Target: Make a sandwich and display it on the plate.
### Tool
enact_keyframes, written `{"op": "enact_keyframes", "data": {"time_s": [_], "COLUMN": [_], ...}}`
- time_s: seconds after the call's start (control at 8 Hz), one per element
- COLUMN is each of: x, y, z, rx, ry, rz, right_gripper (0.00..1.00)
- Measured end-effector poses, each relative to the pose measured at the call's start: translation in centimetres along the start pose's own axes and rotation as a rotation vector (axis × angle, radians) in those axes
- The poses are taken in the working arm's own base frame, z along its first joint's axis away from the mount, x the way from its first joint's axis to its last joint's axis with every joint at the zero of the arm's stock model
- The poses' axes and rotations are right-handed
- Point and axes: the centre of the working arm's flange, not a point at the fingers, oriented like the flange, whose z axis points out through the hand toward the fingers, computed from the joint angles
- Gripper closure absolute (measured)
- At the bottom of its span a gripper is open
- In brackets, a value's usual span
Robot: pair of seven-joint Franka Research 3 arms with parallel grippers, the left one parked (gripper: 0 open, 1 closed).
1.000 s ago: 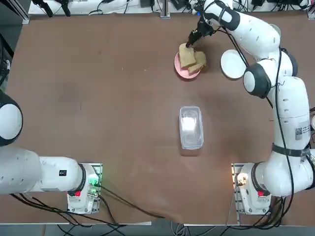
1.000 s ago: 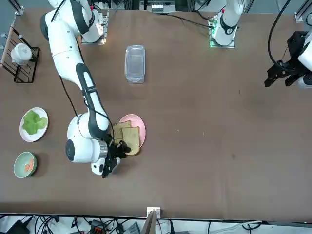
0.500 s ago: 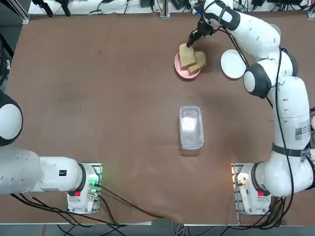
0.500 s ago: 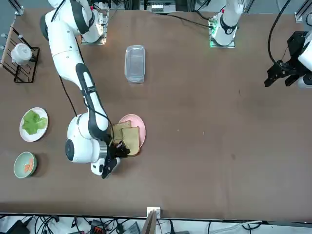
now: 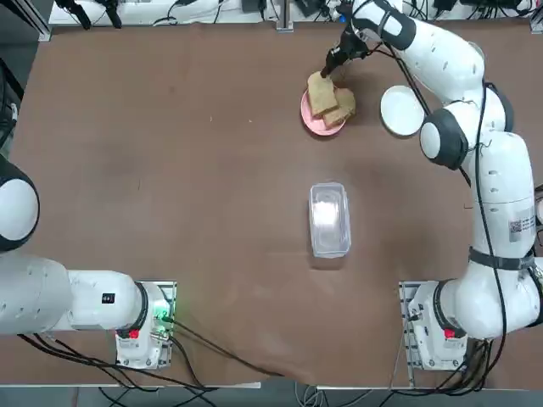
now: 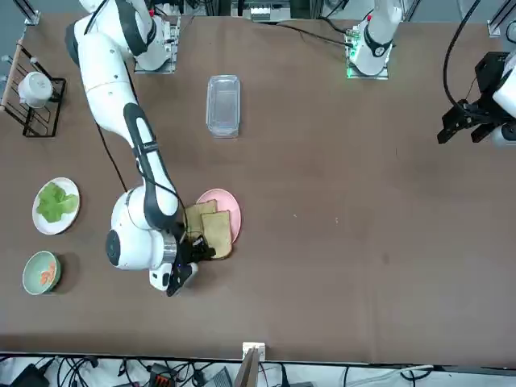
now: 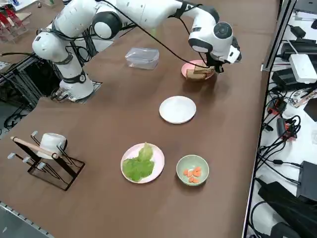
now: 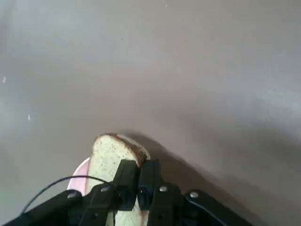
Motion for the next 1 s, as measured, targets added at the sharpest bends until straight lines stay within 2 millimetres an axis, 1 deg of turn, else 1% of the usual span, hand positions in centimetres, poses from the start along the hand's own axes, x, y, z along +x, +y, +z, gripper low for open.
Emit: {"op": "enact_keyframes", "data": {"time_s": [0.12, 0.25, 0.38, 0.62, 0.75, 0.88, 1.0], "x": [0.2, 0.6, 1.0, 1.3, 1.4, 1.2, 0.3], "y": [-0.3, -1.0, -1.8, -2.6, -3.0, -3.1, -2.3], "z": [-0.7, -2.1, -4.1, -8.9, -11.2, -13.3, -15.6], "rx": [0.011, 0.033, 0.065, 0.090, 0.091, 0.084, 0.065], "ry": [0.001, 0.003, 0.006, 0.009, 0.019, 0.030, 0.042], "rz": [0.003, 0.022, 0.086, 0.296, 0.338, 0.375, 0.419], "right_gripper": [0.95, 0.95, 0.95, 0.95, 0.95, 0.95, 0.95]}}
